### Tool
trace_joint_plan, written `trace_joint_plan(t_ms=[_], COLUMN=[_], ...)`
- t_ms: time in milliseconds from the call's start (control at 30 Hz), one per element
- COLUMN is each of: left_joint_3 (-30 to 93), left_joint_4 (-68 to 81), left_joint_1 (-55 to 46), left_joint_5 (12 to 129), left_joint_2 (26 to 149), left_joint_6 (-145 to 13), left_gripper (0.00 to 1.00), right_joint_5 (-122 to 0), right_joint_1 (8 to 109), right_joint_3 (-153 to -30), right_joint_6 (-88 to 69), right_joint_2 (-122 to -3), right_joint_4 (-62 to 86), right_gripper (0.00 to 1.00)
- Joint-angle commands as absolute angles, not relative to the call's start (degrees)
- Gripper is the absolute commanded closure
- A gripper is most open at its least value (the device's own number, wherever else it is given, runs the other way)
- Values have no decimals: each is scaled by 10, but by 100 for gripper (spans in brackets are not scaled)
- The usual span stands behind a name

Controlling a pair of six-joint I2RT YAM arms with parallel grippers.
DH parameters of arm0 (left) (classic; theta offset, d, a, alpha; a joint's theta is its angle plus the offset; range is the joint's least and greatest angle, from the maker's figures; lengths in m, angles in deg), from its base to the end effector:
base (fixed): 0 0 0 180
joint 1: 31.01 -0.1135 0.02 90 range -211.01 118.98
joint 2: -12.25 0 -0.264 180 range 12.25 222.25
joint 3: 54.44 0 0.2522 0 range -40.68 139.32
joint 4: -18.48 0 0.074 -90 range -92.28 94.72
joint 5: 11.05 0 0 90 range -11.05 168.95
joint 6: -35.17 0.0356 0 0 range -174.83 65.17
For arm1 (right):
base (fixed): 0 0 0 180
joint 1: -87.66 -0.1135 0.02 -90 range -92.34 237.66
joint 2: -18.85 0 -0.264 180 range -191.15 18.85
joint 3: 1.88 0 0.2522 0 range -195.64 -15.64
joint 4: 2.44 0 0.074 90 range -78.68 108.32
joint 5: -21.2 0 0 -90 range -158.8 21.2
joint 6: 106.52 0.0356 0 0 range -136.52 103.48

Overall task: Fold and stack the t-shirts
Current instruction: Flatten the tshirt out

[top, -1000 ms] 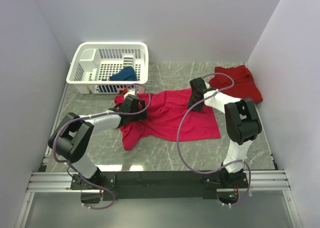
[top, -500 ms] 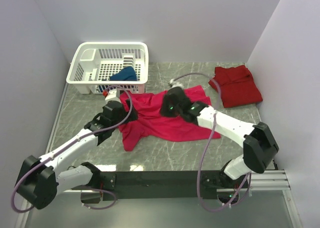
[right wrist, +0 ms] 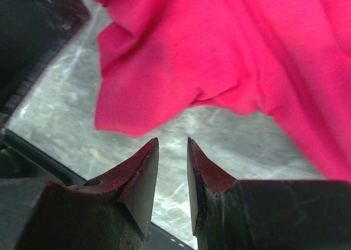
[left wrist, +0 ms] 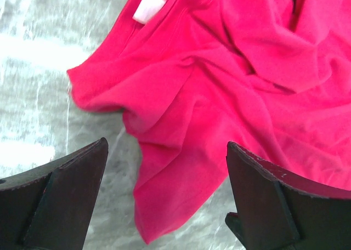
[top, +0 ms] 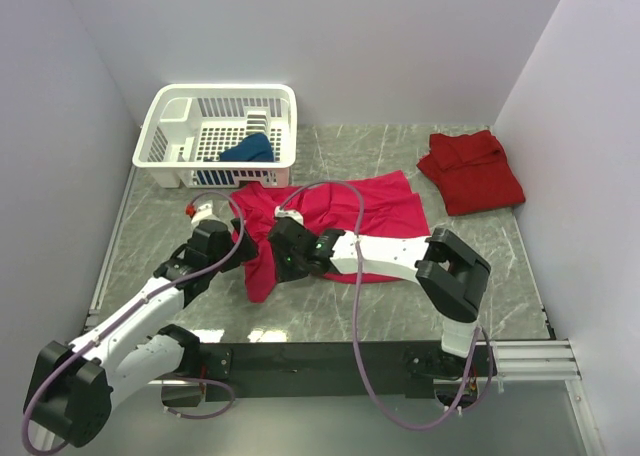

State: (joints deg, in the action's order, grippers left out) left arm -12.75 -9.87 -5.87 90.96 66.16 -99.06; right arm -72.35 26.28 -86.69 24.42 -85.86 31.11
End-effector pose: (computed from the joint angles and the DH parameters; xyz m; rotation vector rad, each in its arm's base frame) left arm 0.1784 -0.0756 0.2027 -0.4890 2.2396 -0.4017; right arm 0.1885 0.3408 0.1950 -0.4394 2.5888 0.6244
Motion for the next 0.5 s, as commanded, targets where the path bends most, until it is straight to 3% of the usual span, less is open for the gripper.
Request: trace_joint_plan(t_ms=[0,467], left_joint_3=[-145,-147], left_joint_4=[-100,-102], left_joint_1=[-61,-61], left_joint_5=[895,886], left_joint_2=[638,630], left_joint_6=[-1003,-997], left_gripper=[5,5], right_joint_5=[-732,-778], right_joint_1=[253,231], right_joint_3=[-891,-912], right_joint_6=[270,280], right_joint_2=[-864,-905], right_joint_4=[311,363], right_gripper=[65,65])
